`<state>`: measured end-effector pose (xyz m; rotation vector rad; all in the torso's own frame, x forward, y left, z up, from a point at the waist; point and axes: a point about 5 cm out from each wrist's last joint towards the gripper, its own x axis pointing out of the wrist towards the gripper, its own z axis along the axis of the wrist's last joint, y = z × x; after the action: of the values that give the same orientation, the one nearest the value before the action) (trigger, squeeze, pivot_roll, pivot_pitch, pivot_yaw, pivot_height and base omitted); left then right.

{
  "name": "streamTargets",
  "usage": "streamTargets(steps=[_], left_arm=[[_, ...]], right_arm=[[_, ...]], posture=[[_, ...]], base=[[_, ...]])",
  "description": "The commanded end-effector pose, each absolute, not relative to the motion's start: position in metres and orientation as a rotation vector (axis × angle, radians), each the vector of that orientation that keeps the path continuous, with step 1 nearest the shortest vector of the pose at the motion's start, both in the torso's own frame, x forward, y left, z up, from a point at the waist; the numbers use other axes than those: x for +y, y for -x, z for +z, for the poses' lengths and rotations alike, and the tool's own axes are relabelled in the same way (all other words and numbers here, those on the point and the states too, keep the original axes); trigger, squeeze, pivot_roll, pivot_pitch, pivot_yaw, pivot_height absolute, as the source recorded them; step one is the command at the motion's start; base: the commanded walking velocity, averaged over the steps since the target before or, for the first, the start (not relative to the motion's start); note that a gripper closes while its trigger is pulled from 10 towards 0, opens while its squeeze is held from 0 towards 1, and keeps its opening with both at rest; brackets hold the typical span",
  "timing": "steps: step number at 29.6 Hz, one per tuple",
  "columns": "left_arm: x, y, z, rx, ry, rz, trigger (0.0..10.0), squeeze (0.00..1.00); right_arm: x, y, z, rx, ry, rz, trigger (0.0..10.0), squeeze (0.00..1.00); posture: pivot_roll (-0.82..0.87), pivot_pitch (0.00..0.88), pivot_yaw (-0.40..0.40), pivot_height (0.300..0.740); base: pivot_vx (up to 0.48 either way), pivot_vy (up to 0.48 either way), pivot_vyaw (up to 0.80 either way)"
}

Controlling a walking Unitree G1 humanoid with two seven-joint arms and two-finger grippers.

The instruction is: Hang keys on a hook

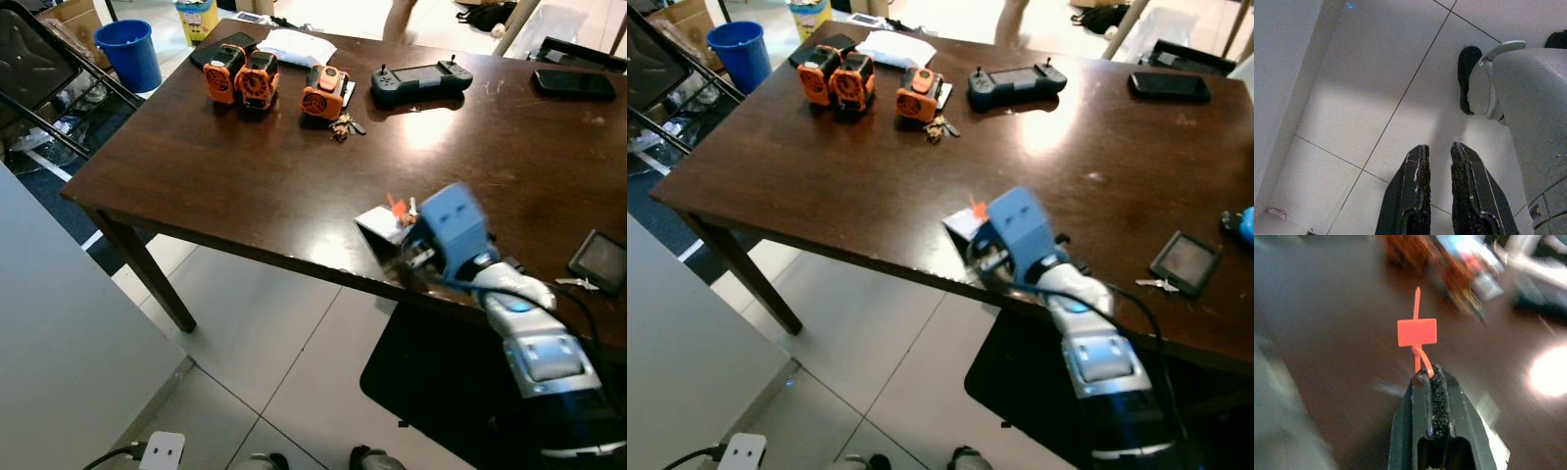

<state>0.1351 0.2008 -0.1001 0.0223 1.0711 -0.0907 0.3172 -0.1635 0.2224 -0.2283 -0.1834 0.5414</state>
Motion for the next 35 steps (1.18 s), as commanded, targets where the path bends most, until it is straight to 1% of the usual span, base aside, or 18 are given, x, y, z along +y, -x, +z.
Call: streamTargets(steps=[1,3,7,11,15,18,20,23,24,25,27,28,30,31,32,33,34,35], left_arm=[[0.189,-0.12,-0.107,1.127,-0.002,-0.132,10.0,0.0],[0.19,-0.121,-0.106,1.12,-0.001,-0.122,10.0,0.0],[0.197,-0.126,-0.104,1.091,0.027,-0.06,10.0,0.0],[0.218,-0.139,-0.095,1.0,0.112,0.083,10.0,0.0],[0.252,-0.157,-0.079,0.862,0.2,0.221,10.0,0.0],[0.26,-0.161,-0.074,0.826,0.222,0.248,10.0,0.0],[0.281,-0.174,-0.058,0.717,0.261,0.268,10.0,0.0],[0.289,-0.183,-0.049,0.651,0.287,0.254,10.0,0.0],[0.293,-0.193,-0.039,0.575,0.325,0.204,10.0,0.0],[0.293,-0.193,-0.039,0.575,0.325,0.204,10.0,0.0],[0.29,-0.212,-0.021,0.442,0.413,0.023,10.0,0.0],[0.29,-0.212,-0.021,0.442,0.413,0.023,10.0,0.0],[0.277,-0.228,0.0,0.297,0.517,-0.26,10.0,0.0],[0.277,-0.228,0.0,0.297,0.517,-0.26,10.0,0.0],[0.272,-0.234,0.01,0.235,0.55,-0.383,10.0,0.0],[0.272,-0.234,0.01,0.235,0.55,-0.383,10.0,0.0],[0.264,-0.239,0.023,0.175,0.569,-0.523,10.0,0.0],[0.264,-0.239,0.023,0.175,0.569,-0.523,10.0,0.0]], right_arm=[[-0.162,-0.312,0.226,-0.208,0.179,0.595,0.0,0.0],[-0.162,-0.301,0.241,-0.269,0.128,0.69,0.0,0.0],[-0.164,-0.298,0.246,-0.29,0.129,0.71,0.0,0.0],[-0.163,-0.296,0.25,-0.32,0.109,0.725,0.0,0.0],[-0.162,-0.295,0.253,-0.352,0.071,0.747,0.0,0.0],[-0.162,-0.296,0.254,-0.354,0.067,0.751,0.0,0.0],[-0.162,-0.298,0.252,-0.341,0.078,0.746,0.0,0.0],[-0.163,-0.3,0.251,-0.335,0.081,0.74,0.0,0.0],[-0.161,-0.302,0.25,-0.334,0.085,0.734,0.0,0.0],[-0.161,-0.302,0.25,-0.334,0.085,0.734,0.0,0.0],[-0.156,-0.303,0.25,-0.349,0.068,0.761,0.0,0.0],[-0.156,-0.303,0.25,-0.349,0.068,0.761,0.0,0.0],[-0.149,-0.301,0.252,-0.366,0.036,0.812,0.0,0.0],[-0.149,-0.301,0.252,-0.366,0.036,0.812,0.0,0.0],[-0.148,-0.3,0.253,-0.374,0.017,0.833,0.0,0.0],[-0.148,-0.3,0.253,-0.374,0.017,0.833,0.0,0.0],[-0.146,-0.298,0.255,-0.383,-0.008,0.86,0.0,0.0],[-0.146,-0.298,0.255,-0.383,-0.008,0.86,0.0,0.0]], posture=[[-0.13,0.136,0.087,0.74],[-0.13,0.132,0.086,0.74],[-0.13,0.123,0.086,0.74],[-0.12,0.112,0.082,0.74],[-0.11,0.103,0.081,0.74],[-0.1,0.099,0.081,0.74],[-0.08,0.091,0.076,0.74],[-0.08,0.087,0.074,0.74],[-0.07,0.085,0.072,0.74],[-0.07,0.085,0.072,0.74],[-0.06,0.084,0.07,0.74],[-0.06,0.084,0.07,0.74],[-0.05,0.081,0.071,0.74],[-0.05,0.081,0.071,0.74],[-0.05,0.081,0.071,0.74],[-0.05,0.081,0.071,0.74],[-0.05,0.081,0.071,0.74],[-0.05,0.081,0.071,0.74]], base=[[0.0,0.0,0.0],[0.0,0.0,0.0],[0.0,0.0,0.0],[0.0,0.0,0.0],[0.0,0.0,0.0],[0.0,0.0,0.0],[0.0,0.0,0.0],[0.0,0.0,0.0],[0.0,0.0,0.0],[0.0,0.0,0.0],[0.0,0.0,0.0],[0.0,0.0,0.0],[0.0,0.0,0.0],[0.0,0.0,0.0],[0.0,0.0,0.0],[0.0,0.0,0.0],[0.0,0.0,0.0],[0.0,0.0,0.0]])
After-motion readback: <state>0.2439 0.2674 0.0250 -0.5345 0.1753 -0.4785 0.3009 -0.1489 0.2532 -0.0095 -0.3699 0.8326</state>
